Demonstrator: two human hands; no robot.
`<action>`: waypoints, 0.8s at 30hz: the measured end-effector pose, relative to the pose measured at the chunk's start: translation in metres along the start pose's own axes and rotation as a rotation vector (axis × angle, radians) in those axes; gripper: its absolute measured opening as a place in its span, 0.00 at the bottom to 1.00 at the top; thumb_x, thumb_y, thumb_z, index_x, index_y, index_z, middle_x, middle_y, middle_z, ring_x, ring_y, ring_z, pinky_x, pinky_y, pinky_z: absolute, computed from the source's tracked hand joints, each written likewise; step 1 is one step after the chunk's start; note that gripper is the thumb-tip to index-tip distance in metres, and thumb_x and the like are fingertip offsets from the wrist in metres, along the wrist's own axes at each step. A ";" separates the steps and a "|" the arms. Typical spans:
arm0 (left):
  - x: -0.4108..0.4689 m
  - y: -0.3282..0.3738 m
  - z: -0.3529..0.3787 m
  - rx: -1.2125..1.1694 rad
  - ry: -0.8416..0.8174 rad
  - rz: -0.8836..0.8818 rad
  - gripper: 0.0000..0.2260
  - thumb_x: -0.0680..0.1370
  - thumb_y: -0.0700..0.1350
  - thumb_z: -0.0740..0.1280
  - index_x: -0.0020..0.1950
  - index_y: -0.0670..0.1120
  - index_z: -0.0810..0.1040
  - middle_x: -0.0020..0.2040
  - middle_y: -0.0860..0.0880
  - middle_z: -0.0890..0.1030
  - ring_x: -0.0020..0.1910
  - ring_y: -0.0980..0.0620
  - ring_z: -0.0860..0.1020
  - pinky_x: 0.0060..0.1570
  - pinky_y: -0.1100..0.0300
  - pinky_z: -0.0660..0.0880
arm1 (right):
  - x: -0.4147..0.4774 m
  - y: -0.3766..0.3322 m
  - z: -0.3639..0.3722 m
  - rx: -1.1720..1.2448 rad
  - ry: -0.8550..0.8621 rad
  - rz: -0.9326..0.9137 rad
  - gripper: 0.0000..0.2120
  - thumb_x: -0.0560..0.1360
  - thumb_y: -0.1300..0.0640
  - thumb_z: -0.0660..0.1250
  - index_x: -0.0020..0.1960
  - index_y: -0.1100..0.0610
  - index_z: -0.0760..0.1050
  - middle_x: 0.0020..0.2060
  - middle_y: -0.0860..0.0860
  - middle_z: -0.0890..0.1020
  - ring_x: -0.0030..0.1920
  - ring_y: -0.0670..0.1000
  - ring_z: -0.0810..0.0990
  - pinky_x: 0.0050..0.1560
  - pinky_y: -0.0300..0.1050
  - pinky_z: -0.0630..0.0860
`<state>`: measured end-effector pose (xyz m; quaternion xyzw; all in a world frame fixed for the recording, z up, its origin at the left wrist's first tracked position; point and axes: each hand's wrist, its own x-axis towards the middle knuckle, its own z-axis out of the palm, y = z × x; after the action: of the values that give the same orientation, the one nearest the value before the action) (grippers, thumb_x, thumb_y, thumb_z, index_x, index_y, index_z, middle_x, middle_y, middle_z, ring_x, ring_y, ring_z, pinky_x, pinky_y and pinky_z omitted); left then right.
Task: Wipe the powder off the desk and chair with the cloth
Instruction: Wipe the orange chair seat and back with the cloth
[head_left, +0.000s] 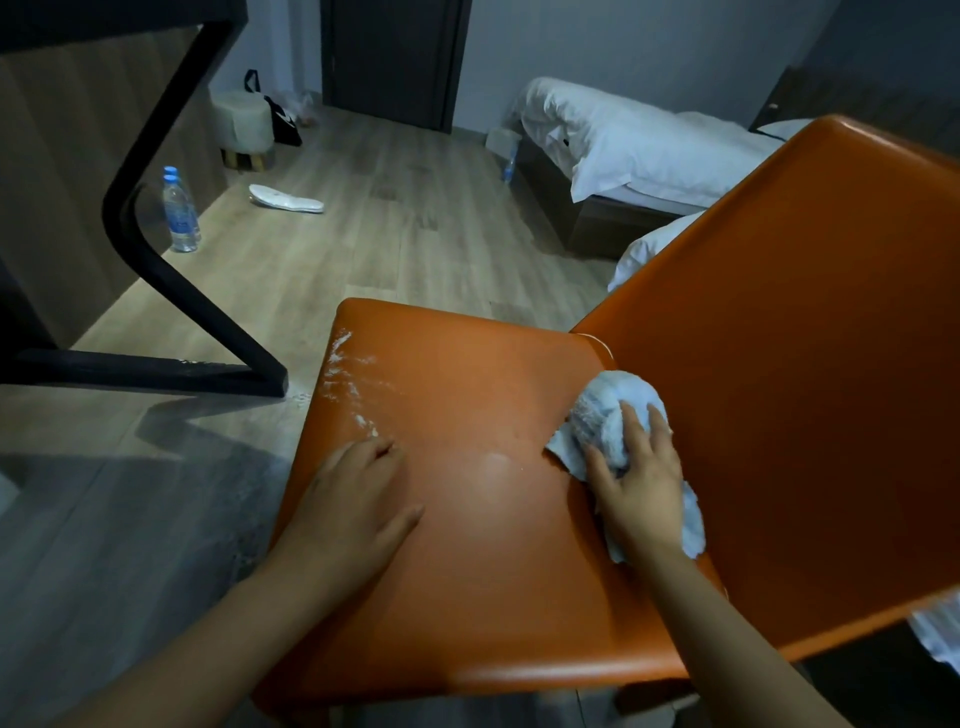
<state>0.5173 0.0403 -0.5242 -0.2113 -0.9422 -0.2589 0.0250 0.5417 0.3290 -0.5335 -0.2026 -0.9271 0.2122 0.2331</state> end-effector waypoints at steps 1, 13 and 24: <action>0.000 0.000 0.000 0.000 0.000 0.002 0.29 0.78 0.58 0.62 0.76 0.49 0.62 0.75 0.54 0.62 0.73 0.54 0.57 0.70 0.63 0.55 | -0.002 -0.006 0.003 0.018 -0.002 -0.024 0.30 0.77 0.49 0.67 0.76 0.52 0.62 0.76 0.56 0.59 0.75 0.58 0.59 0.71 0.54 0.60; -0.022 -0.016 -0.006 -0.039 0.001 0.008 0.28 0.79 0.58 0.60 0.77 0.51 0.60 0.76 0.57 0.59 0.75 0.57 0.53 0.71 0.63 0.51 | -0.019 -0.068 0.046 0.133 -0.053 -0.122 0.30 0.76 0.43 0.65 0.75 0.43 0.59 0.77 0.47 0.56 0.75 0.53 0.57 0.67 0.45 0.56; -0.052 -0.046 -0.023 -0.145 0.037 -0.209 0.28 0.77 0.58 0.63 0.75 0.50 0.63 0.74 0.55 0.62 0.71 0.56 0.64 0.68 0.57 0.65 | -0.037 -0.133 0.070 0.203 -0.105 -0.222 0.30 0.75 0.45 0.66 0.75 0.45 0.62 0.77 0.48 0.58 0.72 0.55 0.62 0.65 0.42 0.57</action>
<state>0.5443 -0.0272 -0.5342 -0.1085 -0.9373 -0.3313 0.0001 0.4983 0.1806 -0.5380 -0.0626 -0.9285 0.2882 0.2255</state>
